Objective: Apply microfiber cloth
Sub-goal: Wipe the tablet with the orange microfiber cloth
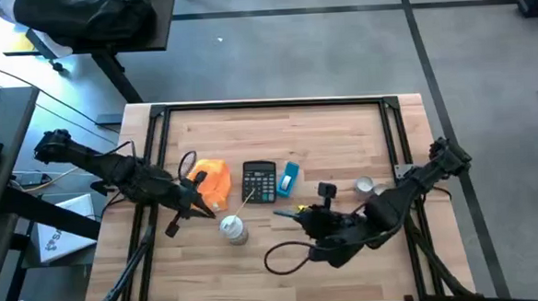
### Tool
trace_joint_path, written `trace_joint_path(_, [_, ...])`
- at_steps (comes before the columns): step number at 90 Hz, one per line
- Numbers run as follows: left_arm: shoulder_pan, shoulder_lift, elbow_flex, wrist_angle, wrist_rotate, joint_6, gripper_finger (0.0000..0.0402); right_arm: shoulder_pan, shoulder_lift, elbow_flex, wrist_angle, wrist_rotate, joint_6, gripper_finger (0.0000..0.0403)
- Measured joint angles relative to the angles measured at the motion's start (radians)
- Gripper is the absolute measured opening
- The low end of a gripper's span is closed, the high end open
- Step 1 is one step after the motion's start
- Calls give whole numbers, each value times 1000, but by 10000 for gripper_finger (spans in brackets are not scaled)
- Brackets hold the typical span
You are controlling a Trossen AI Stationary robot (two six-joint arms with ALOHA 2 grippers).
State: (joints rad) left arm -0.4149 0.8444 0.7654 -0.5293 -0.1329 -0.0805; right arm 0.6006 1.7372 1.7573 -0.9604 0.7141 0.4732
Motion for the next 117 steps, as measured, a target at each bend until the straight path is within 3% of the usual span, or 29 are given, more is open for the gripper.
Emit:
trace_joint_path(14, [-14, 35, -12, -207, -234, -193, 4, 11, 0, 14, -1, 0, 16, 0])
trace_joint_path(27, [-7, 43, -91, -208, -253, -295, 36, 12, 0, 5, 0, -15, 70, 0])
trace_joint_path(74, [-2, 41, -342, -169, -507, -652, 224, -23, 0, -5, 0, -37, 70, 0])
trace_joint_path(90, [25, 44, -416, -139, -507, -713, 251, -46, 4, -5, 2, -81, 69, 0])
trace_joint_path(117, [37, 45, -572, 97, -457, -729, 243, -51, 30, -5, 32, -113, 41, 0])
